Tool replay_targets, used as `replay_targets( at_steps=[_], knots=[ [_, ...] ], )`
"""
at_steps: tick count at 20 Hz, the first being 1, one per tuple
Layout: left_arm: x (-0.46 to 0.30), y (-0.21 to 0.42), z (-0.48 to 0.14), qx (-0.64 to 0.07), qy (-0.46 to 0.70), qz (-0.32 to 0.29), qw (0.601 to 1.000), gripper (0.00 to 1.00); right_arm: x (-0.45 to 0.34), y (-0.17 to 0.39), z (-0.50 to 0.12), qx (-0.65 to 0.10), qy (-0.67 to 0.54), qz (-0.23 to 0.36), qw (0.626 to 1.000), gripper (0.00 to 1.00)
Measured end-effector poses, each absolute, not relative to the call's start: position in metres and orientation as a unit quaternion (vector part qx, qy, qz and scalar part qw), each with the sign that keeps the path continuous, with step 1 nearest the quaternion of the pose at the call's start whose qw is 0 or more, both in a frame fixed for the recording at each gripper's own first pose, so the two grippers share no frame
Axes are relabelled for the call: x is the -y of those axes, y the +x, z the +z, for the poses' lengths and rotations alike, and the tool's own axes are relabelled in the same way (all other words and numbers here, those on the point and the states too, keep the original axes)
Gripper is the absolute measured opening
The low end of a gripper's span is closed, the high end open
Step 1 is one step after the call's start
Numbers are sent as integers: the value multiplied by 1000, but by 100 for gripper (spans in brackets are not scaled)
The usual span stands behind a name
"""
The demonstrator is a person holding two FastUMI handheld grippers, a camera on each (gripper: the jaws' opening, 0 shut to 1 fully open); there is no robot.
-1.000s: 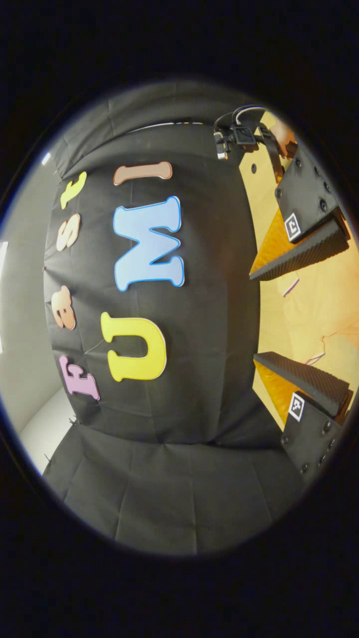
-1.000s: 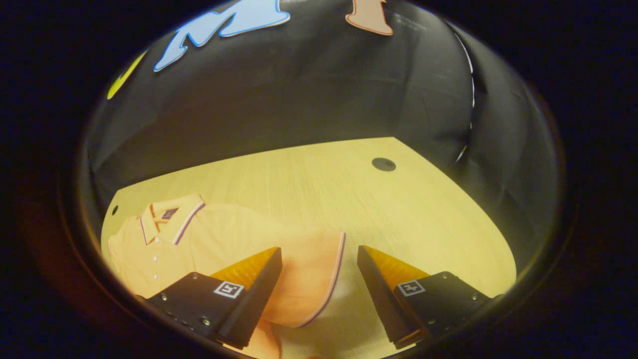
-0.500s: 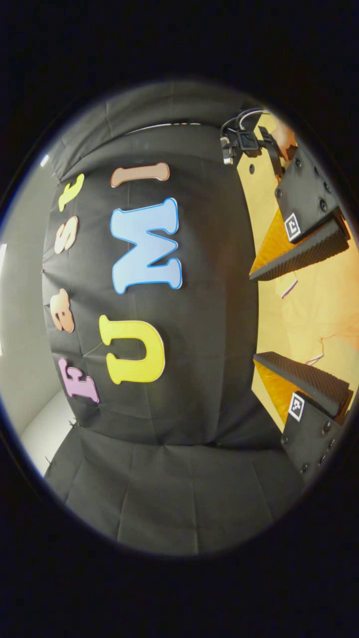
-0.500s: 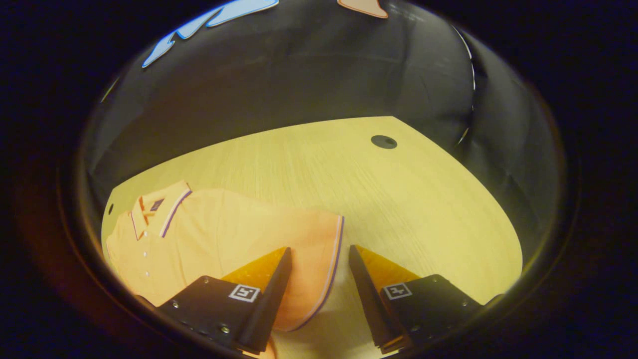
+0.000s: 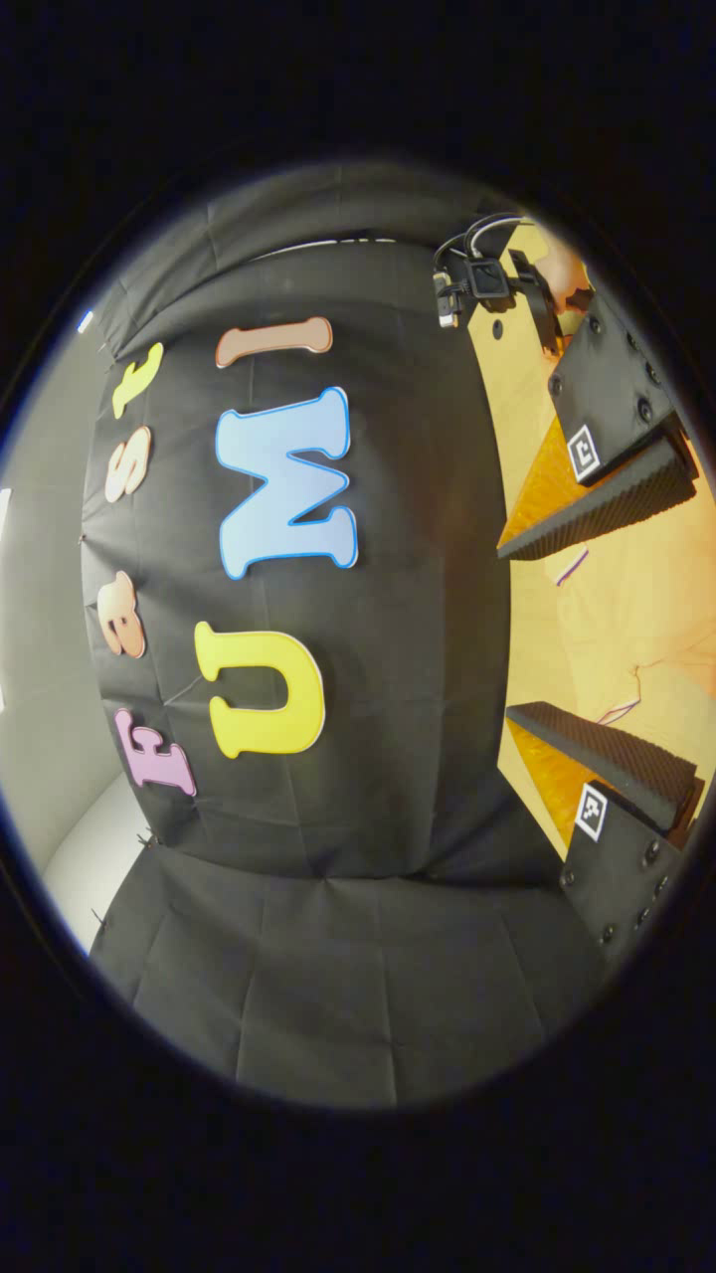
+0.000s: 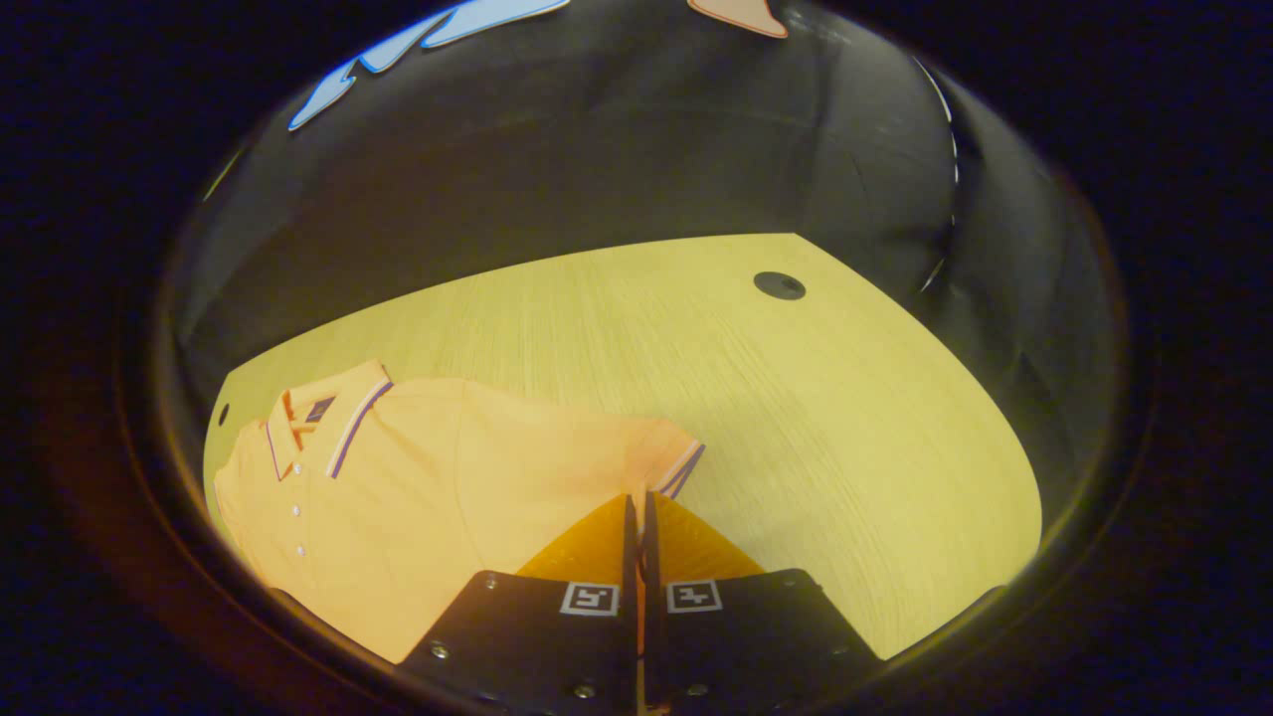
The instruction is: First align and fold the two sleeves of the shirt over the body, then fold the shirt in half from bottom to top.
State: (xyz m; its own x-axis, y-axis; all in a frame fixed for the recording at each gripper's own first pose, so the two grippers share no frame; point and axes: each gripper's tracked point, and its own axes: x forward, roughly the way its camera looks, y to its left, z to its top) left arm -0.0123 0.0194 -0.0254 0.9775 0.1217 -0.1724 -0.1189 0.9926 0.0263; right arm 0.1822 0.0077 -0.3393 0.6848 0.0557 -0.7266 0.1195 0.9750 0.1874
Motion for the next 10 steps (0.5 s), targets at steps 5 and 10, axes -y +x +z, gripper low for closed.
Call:
replay_targets(
  at_steps=[5,10],
  knots=[
    [-23,-15,-26,-87,5,72,994,94,-27,189,-289,-350,117,9,929,3],
    [-25,-15,-29,-92,-1,78,993,92,-68,185,-262,-327,87,66,939,4]
  ],
)
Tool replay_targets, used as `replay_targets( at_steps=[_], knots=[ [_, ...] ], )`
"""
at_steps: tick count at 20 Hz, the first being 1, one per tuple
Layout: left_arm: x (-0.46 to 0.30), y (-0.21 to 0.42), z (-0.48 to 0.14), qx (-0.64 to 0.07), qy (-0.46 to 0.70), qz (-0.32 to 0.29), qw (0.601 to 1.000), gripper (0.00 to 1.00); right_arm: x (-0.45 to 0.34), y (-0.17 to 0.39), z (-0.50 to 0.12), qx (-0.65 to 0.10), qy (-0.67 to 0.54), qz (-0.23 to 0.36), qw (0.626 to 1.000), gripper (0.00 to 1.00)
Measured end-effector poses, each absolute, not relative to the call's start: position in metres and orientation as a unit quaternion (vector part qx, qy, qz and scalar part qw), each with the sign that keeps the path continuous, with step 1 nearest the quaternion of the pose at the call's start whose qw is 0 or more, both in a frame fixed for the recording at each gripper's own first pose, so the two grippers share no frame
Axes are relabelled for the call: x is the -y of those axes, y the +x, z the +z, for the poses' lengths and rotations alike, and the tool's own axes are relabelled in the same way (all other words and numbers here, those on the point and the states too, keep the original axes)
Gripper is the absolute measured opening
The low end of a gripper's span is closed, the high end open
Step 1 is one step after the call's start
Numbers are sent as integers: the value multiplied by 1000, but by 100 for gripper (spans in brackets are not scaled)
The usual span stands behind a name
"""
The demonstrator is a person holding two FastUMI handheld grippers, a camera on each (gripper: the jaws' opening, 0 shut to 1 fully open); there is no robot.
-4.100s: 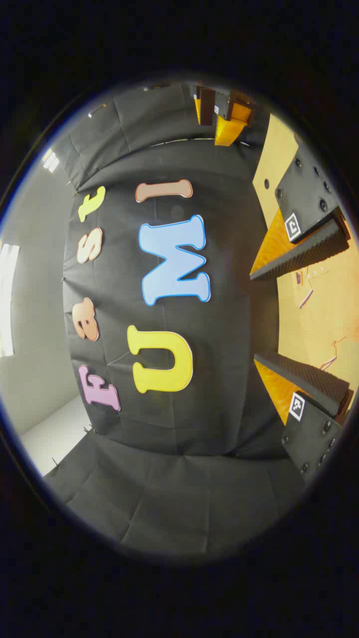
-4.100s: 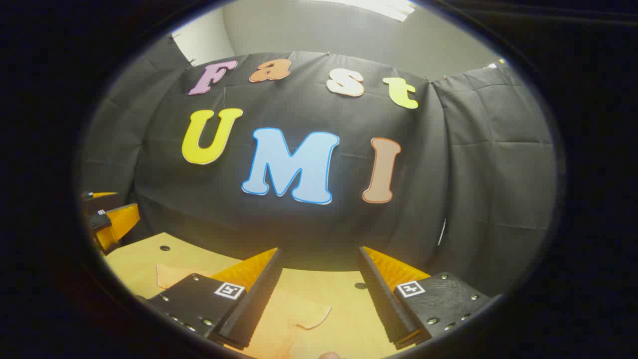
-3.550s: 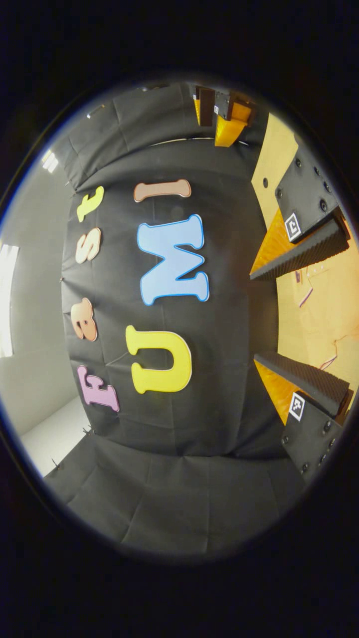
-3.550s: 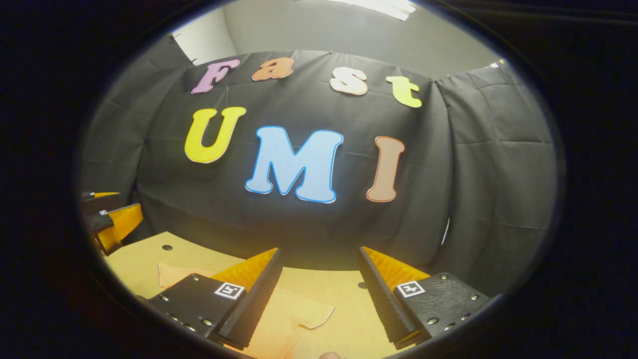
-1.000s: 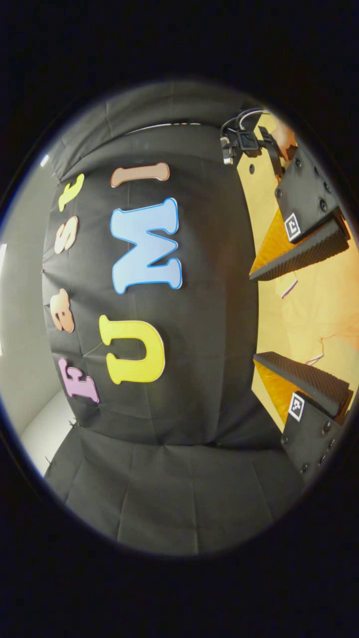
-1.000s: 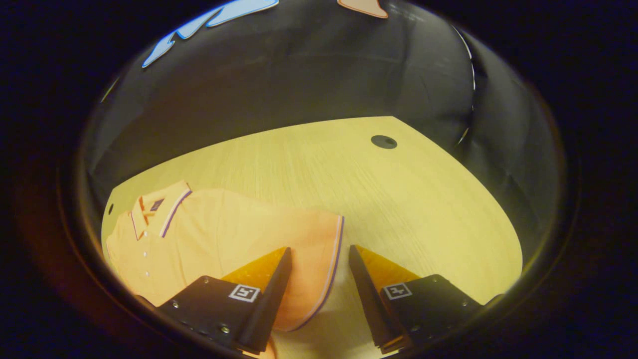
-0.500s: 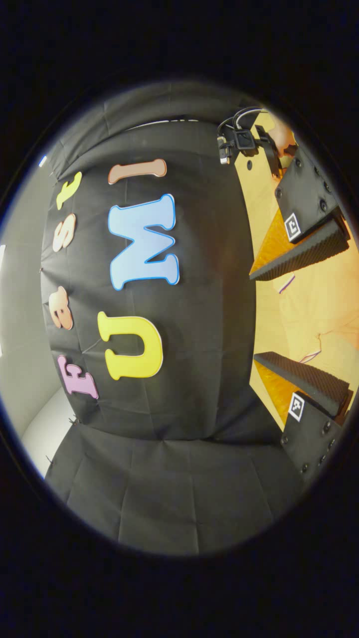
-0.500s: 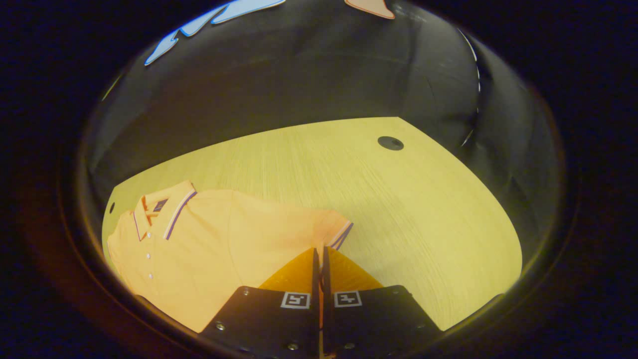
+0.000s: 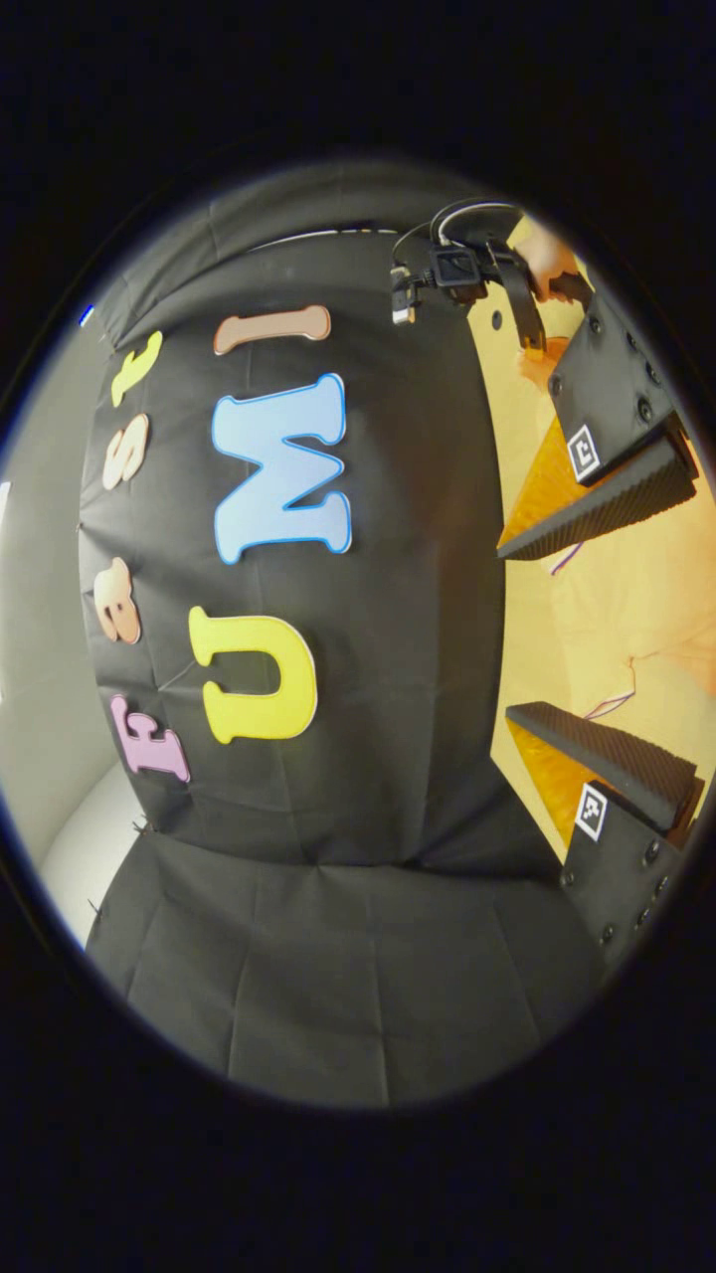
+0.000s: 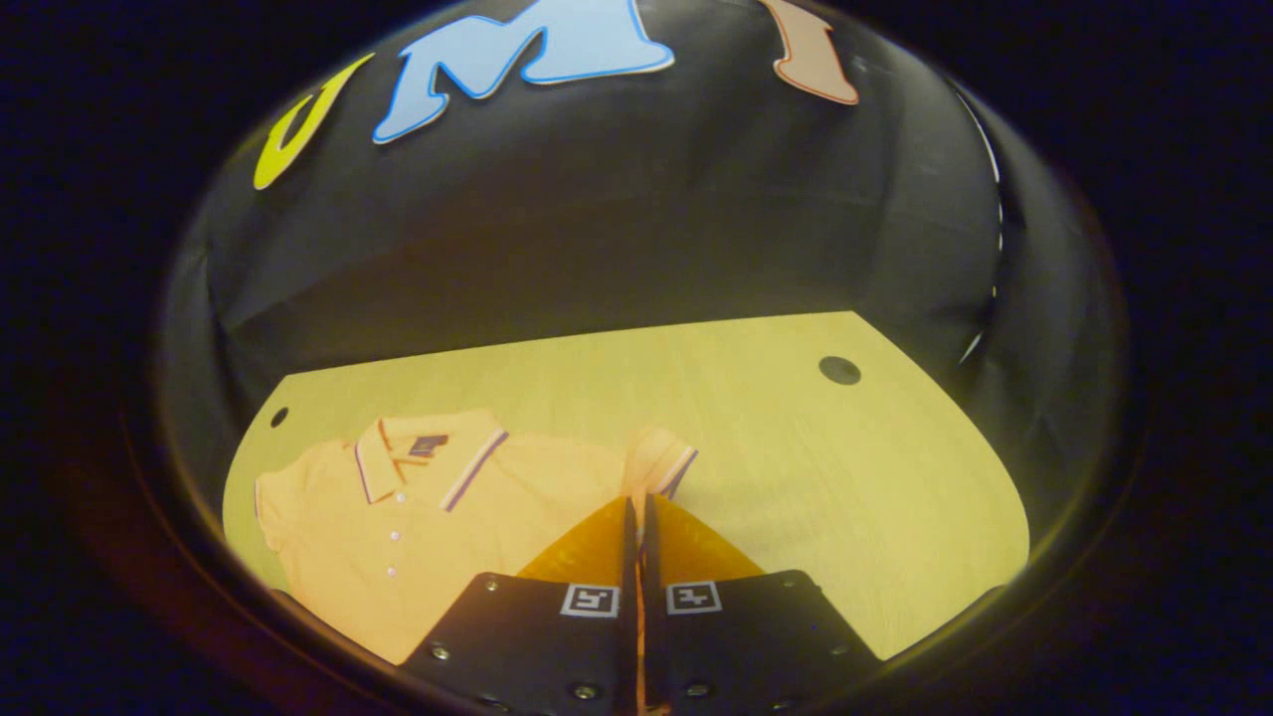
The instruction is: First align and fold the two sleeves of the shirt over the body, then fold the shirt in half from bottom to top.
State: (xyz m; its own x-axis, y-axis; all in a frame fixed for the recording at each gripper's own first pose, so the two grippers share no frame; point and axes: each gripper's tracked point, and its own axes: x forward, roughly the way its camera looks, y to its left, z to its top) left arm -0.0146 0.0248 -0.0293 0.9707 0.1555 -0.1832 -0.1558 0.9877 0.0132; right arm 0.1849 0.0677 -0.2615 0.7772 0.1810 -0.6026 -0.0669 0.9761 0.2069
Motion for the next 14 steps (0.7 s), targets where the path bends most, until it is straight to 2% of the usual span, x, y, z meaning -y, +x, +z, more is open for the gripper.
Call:
replay_targets(
  at_steps=[5,9,14],
  knots=[
    [-32,-15,-34,-94,-10,91,991,96,-104,177,-258,-324,49,112,938,3],
    [-46,-12,-46,-105,-14,107,989,92,-132,165,-263,-332,41,140,932,5],
    [-59,3,-66,-126,-27,120,984,94,-142,154,-277,-346,3,149,926,7]
  ],
)
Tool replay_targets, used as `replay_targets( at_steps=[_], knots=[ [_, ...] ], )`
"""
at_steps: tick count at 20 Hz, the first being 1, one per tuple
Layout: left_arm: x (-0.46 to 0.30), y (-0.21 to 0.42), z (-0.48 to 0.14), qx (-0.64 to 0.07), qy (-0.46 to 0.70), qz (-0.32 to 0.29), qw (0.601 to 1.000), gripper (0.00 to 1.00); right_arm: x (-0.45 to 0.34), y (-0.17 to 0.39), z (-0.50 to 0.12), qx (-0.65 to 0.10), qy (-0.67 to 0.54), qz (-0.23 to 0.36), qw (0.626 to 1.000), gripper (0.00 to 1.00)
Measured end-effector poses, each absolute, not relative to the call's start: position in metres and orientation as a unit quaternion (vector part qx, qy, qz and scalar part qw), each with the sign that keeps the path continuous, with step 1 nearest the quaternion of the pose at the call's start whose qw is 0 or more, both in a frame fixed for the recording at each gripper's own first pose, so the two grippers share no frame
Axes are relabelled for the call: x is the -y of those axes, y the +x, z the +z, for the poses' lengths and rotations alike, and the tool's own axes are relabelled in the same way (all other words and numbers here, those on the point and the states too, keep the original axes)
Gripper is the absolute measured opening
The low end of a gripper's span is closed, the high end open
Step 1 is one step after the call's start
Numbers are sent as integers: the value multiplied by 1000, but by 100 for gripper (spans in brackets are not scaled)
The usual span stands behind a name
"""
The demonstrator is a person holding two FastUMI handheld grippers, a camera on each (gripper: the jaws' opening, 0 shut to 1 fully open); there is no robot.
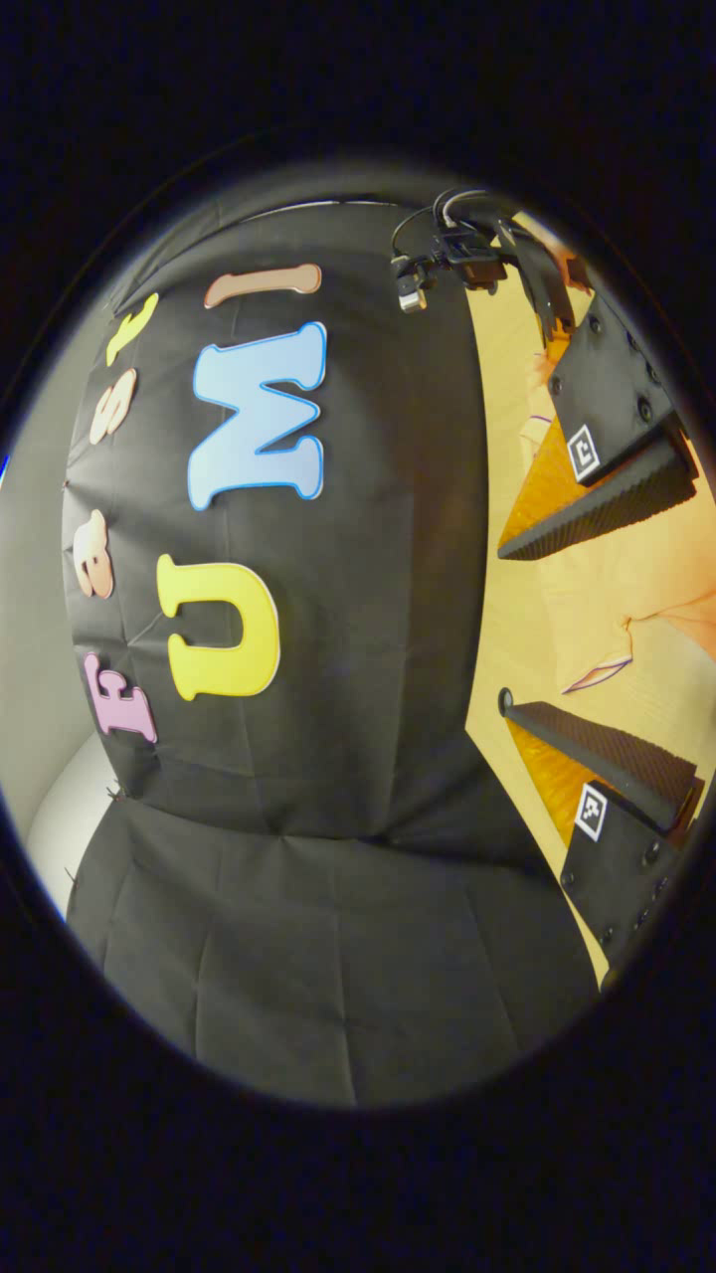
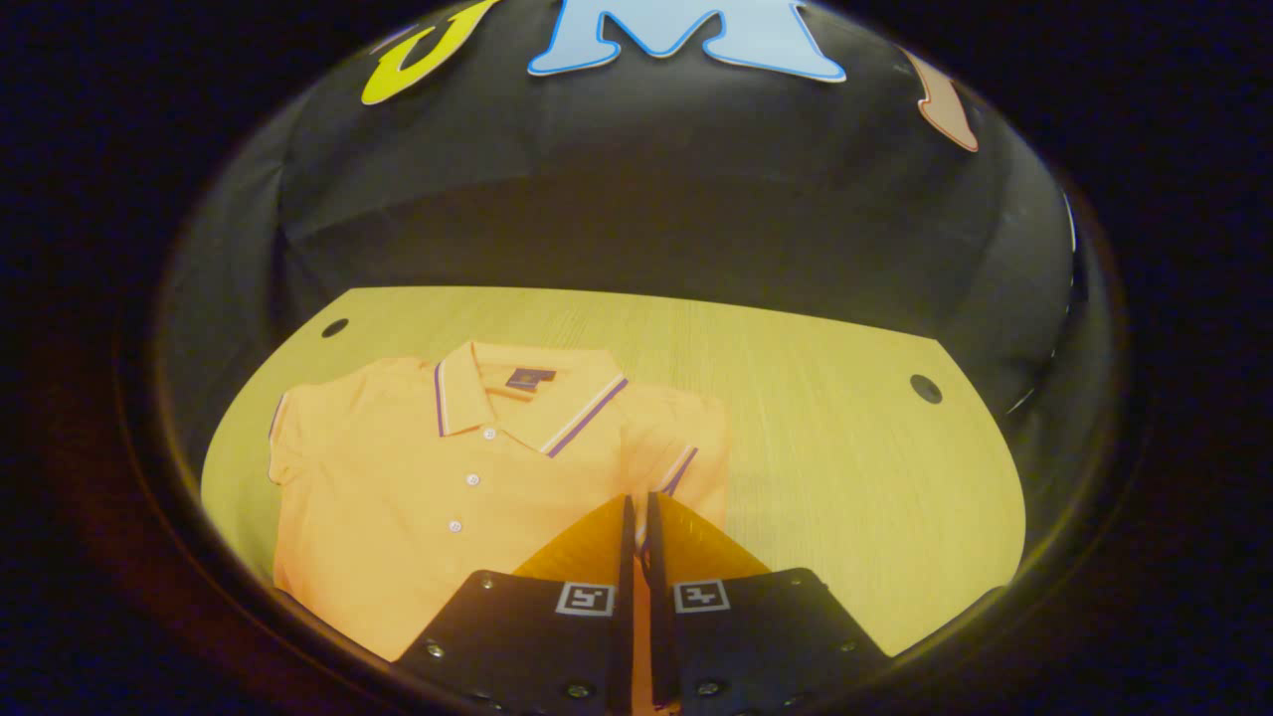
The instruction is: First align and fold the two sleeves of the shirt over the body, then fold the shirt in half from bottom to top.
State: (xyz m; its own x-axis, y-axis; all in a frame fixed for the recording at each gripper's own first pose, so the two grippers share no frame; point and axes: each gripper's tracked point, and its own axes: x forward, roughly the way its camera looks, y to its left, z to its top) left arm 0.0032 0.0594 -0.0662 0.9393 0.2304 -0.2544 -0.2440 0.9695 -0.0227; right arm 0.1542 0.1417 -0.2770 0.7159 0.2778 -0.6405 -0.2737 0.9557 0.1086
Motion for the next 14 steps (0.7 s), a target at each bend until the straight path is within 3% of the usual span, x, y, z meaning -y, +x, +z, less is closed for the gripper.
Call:
replay_targets(
  at_steps=[3,4,6,7,11,14],
  knots=[
    [-67,17,-80,-129,-23,120,984,96,-144,151,-272,-344,-2,146,928,21],
    [-67,21,-84,-131,-23,117,984,96,-143,150,-270,-343,-1,143,929,21],
    [-69,21,-92,-136,-27,112,984,96,-143,145,-262,-340,6,136,931,42],
    [-69,22,-98,-142,-32,108,984,96,-142,142,-256,-336,10,132,933,58],
    [-80,41,-142,-180,-47,100,977,96,-131,127,-218,-302,20,106,947,98],
    [-90,61,-193,-221,-65,100,968,94,-119,109,-186,-270,9,90,959,98]
  ],
)
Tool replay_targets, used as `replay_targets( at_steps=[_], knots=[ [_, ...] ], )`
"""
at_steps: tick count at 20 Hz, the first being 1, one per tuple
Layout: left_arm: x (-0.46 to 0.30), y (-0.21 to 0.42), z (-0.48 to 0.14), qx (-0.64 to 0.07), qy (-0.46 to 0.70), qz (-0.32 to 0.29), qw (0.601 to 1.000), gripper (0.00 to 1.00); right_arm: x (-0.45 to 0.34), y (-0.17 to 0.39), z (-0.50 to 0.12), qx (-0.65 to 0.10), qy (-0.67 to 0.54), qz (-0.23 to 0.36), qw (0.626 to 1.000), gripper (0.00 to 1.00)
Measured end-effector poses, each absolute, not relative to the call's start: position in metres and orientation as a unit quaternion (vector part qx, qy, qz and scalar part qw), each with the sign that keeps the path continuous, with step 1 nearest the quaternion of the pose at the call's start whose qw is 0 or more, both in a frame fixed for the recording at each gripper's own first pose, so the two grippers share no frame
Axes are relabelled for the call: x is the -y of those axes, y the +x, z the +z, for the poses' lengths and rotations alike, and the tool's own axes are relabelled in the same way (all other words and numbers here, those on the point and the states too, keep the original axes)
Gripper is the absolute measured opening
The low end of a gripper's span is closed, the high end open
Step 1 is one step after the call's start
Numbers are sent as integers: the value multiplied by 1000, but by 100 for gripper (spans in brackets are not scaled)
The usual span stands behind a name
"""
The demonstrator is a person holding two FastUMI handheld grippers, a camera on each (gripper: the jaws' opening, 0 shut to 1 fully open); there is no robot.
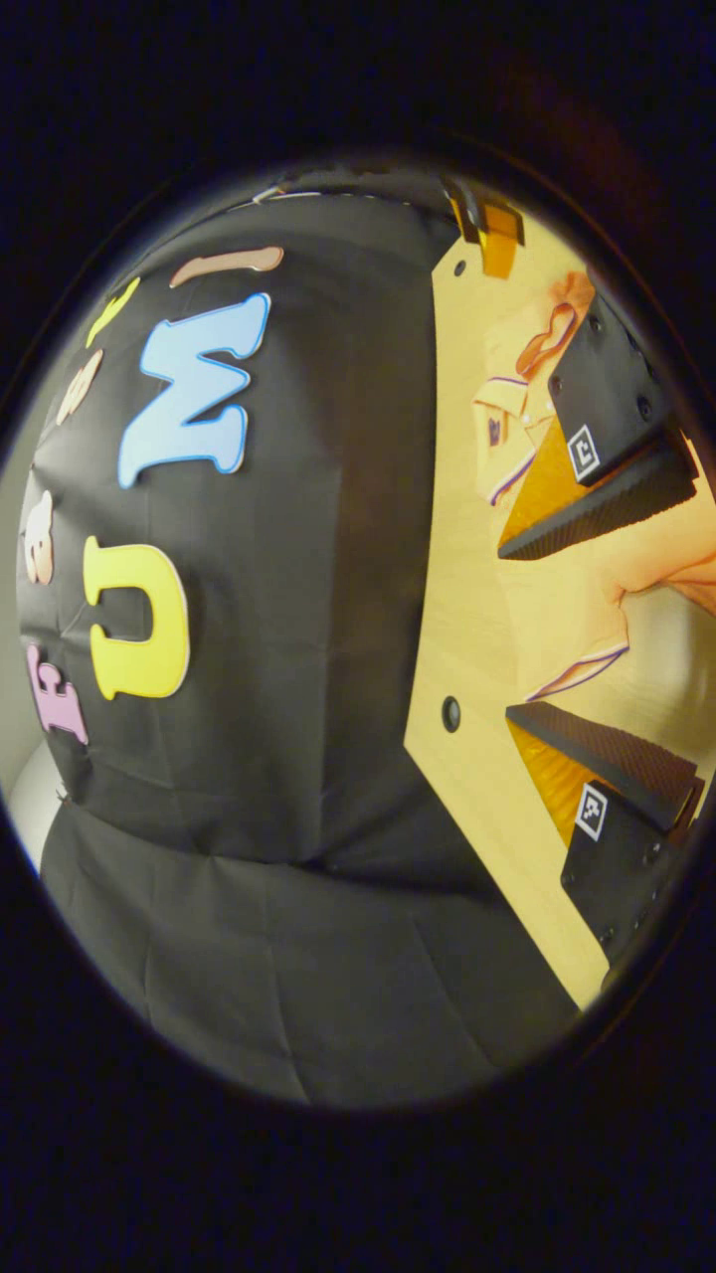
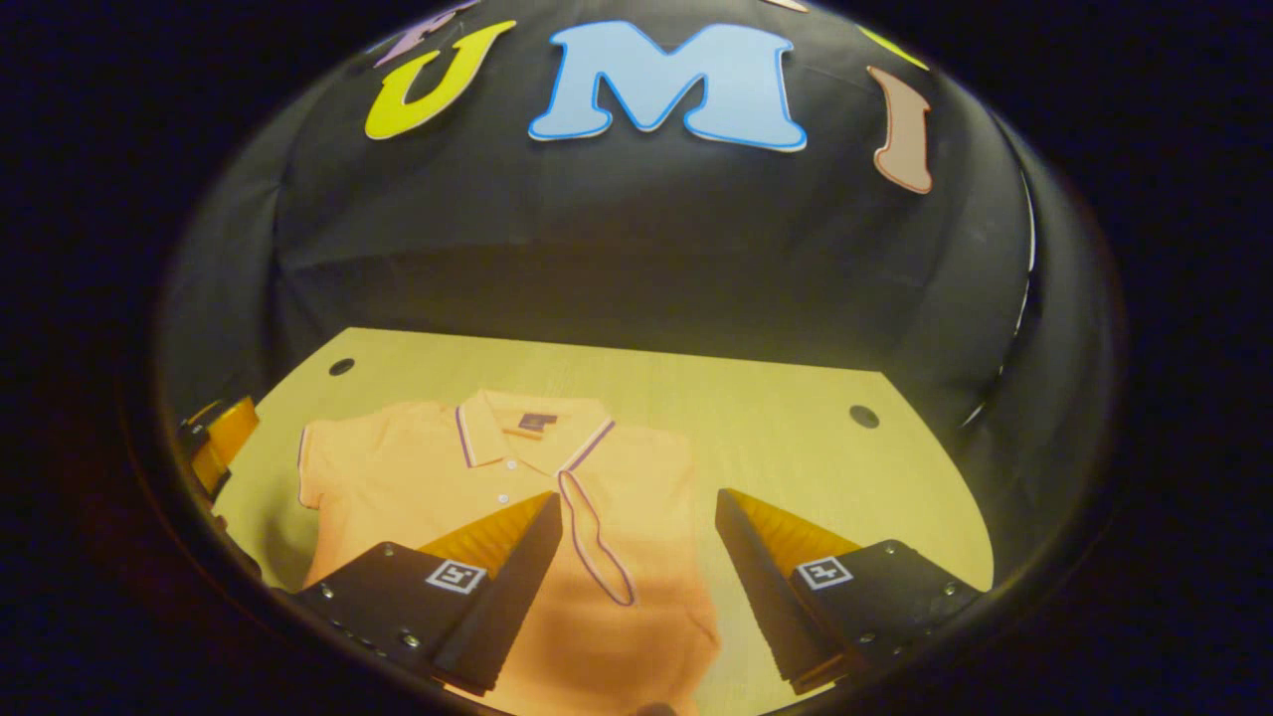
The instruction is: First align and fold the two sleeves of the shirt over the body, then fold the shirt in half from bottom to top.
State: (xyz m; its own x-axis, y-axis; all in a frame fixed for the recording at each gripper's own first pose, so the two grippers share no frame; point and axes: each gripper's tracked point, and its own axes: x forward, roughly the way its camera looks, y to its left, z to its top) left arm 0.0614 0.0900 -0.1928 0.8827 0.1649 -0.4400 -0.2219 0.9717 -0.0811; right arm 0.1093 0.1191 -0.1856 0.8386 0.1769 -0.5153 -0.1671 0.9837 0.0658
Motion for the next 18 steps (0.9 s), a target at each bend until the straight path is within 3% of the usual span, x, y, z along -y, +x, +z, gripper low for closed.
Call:
replay_targets(
  at_steps=[10,18],
  knots=[
    [-127,94,-307,-354,-104,151,917,94,-113,57,-125,-220,15,78,972,98],
    [-127,105,-322,-386,-65,133,911,94,-136,50,-115,-212,5,93,973,97]
  ],
)
